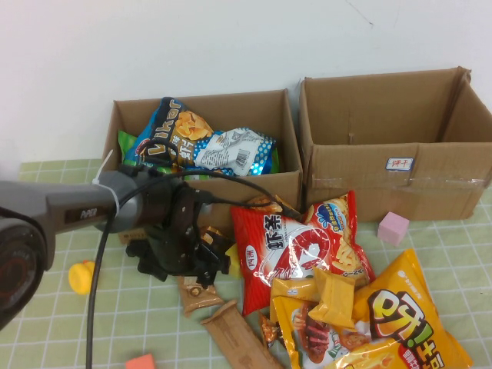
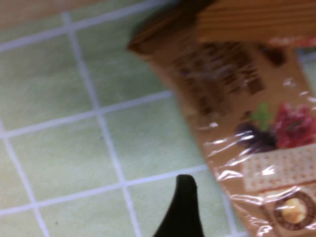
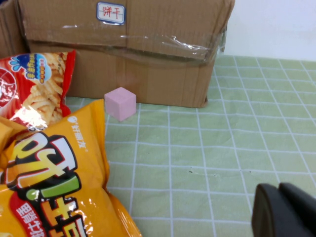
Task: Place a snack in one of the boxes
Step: Pick up the biscuit
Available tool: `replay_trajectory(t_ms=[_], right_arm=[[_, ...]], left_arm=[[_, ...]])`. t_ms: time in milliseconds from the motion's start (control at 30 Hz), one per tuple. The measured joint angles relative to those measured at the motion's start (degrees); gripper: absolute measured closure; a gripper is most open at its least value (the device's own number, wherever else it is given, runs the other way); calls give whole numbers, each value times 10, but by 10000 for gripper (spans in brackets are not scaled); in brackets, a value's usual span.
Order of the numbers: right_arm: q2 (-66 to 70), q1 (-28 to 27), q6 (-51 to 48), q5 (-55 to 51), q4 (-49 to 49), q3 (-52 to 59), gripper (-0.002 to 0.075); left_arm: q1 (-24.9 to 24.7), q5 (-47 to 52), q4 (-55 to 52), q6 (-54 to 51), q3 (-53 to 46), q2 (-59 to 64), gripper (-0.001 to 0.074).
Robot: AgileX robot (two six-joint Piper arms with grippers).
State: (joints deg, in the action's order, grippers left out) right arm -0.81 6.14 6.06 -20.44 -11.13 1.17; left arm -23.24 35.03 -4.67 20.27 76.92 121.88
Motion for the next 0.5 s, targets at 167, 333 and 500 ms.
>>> replay_trajectory(t_ms=[167,333,500], right_arm=[[0,0,0,0,0,0,728],[0,0,0,0,0,0,728],[0,0,0,0,0,0,728]], left_arm=[[0,4,19,19,2,14,191],[0,1,66,0,6,32,192],[0,1,73,-7,6,41,192]])
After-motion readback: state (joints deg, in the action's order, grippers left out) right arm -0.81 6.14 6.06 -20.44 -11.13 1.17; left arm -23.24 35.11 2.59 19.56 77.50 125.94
